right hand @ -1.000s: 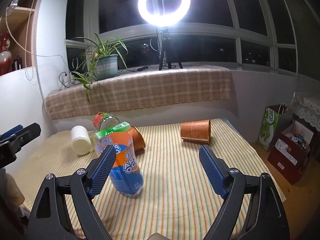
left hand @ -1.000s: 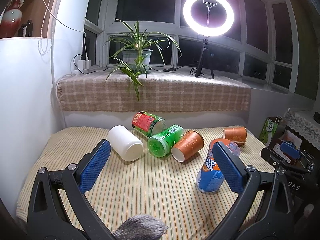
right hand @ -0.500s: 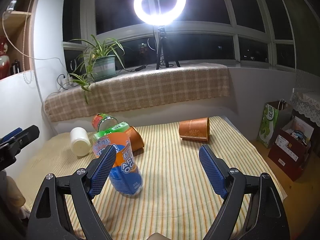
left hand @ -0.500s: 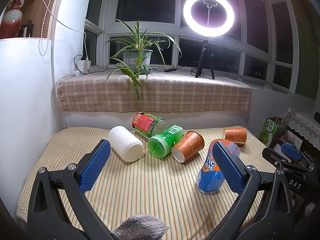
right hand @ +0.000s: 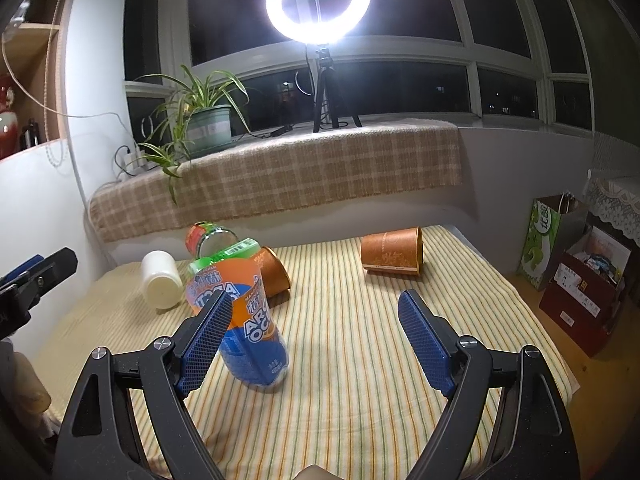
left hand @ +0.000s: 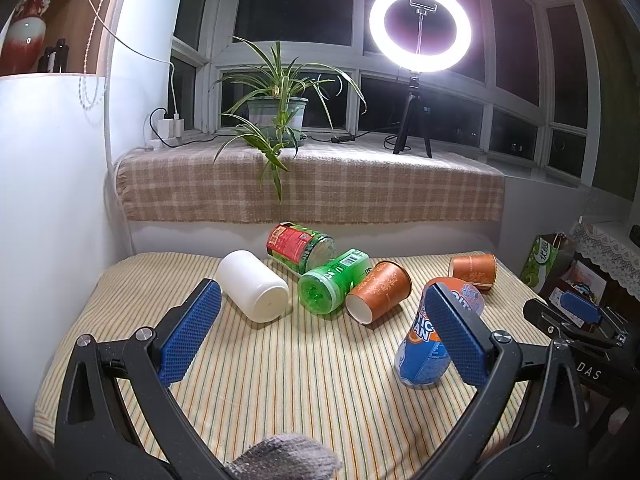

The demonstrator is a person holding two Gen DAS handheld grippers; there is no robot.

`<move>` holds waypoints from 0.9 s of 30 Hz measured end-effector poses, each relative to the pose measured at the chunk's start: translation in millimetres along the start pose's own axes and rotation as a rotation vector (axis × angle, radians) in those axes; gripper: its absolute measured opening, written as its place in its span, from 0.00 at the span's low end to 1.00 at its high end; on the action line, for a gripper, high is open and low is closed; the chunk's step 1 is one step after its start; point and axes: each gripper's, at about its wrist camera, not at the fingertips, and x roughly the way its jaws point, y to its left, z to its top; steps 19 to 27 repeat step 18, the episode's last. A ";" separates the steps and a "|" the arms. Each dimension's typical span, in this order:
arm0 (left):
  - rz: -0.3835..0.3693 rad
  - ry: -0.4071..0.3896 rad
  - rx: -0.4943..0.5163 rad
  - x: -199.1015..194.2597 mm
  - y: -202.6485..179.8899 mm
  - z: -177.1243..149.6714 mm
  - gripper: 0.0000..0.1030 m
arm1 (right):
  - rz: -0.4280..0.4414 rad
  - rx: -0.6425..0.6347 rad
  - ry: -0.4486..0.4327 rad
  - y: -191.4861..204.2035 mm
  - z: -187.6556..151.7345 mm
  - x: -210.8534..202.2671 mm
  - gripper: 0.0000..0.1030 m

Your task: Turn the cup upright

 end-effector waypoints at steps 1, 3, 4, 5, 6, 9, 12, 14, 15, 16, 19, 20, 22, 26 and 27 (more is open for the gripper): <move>0.001 0.000 0.000 0.2 0.7 -0.2 1.00 | 0.001 0.001 0.002 -0.1 -0.3 0.2 0.83; 0.001 0.001 -0.001 0.5 1.4 -0.1 1.00 | 0.002 0.003 0.005 -0.4 -0.6 0.7 0.83; 0.002 0.001 -0.003 0.5 1.8 -0.4 1.00 | 0.003 0.004 0.008 -0.4 -1.0 1.2 0.83; 0.003 0.003 -0.005 0.6 2.8 -0.8 1.00 | 0.003 0.005 0.010 -0.6 -1.2 1.7 0.83; 0.004 0.004 -0.005 0.6 3.9 -1.1 1.00 | 0.005 0.006 0.013 -0.8 -1.5 2.1 0.83; 0.006 0.003 -0.005 0.4 4.6 -1.5 1.00 | 0.007 0.011 0.017 -1.1 -2.1 3.1 0.83; 0.006 0.003 -0.005 0.6 4.1 -1.3 1.00 | 0.009 0.011 0.020 -1.1 -2.1 3.6 0.83; 0.006 0.003 -0.004 0.6 4.0 -1.2 1.00 | 0.009 0.013 0.020 -1.2 -2.1 3.7 0.83; 0.005 0.003 -0.003 0.4 4.7 -1.3 1.00 | 0.010 0.013 0.021 -1.1 -2.2 3.9 0.83; 0.004 0.003 -0.002 0.3 5.5 -1.4 1.00 | 0.010 0.013 0.021 -1.1 -2.2 3.8 0.83; 0.006 0.003 -0.005 0.5 4.7 -1.3 1.00 | 0.013 0.015 0.025 -1.4 -2.8 4.6 0.83; 0.006 0.003 -0.005 0.5 4.7 -1.3 1.00 | 0.013 0.015 0.025 -1.4 -2.8 4.6 0.83; 0.006 0.003 -0.005 0.5 4.7 -1.3 1.00 | 0.013 0.015 0.025 -1.4 -2.8 4.6 0.83; 0.006 0.003 -0.005 0.5 4.7 -1.3 1.00 | 0.013 0.015 0.025 -1.4 -2.8 4.6 0.83; 0.006 0.003 -0.005 0.5 4.7 -1.3 1.00 | 0.013 0.015 0.025 -1.4 -2.8 4.6 0.83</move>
